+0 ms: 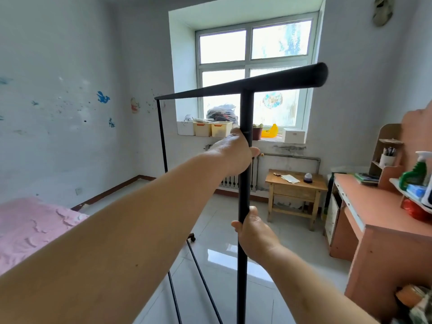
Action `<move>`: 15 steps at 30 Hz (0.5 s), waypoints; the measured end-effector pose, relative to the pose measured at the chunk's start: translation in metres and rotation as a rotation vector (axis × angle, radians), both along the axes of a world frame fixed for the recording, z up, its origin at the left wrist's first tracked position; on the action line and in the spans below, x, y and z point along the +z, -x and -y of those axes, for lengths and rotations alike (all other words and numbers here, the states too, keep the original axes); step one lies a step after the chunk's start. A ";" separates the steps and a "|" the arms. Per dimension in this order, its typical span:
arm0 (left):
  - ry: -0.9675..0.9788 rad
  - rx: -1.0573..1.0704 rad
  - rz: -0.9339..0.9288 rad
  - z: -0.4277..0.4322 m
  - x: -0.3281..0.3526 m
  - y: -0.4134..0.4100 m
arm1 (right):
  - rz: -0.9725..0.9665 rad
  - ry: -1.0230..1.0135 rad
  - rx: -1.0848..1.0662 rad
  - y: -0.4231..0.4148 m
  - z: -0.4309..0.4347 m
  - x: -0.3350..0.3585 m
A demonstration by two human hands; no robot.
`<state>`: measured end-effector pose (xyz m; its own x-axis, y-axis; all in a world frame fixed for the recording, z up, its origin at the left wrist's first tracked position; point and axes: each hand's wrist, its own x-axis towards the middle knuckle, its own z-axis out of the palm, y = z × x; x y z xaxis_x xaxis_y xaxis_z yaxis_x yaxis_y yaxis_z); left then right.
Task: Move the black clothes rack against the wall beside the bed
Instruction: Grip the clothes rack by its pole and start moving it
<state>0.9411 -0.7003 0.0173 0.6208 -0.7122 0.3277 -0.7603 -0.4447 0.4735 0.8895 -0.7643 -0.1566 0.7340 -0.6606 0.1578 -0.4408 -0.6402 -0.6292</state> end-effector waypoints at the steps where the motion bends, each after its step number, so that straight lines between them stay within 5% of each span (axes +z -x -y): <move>1: -0.024 0.019 0.000 0.012 0.001 -0.014 | -0.015 -0.003 0.012 -0.015 0.013 0.002; 15: -0.011 0.150 0.040 0.168 -0.003 -0.184 | -0.001 -0.025 0.127 -0.190 0.173 0.004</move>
<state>1.1251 -0.8679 0.0146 0.7069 -0.6165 0.3466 -0.7031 -0.5596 0.4387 1.0795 -0.9376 -0.1521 0.8123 -0.5657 0.1423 -0.3573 -0.6754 -0.6451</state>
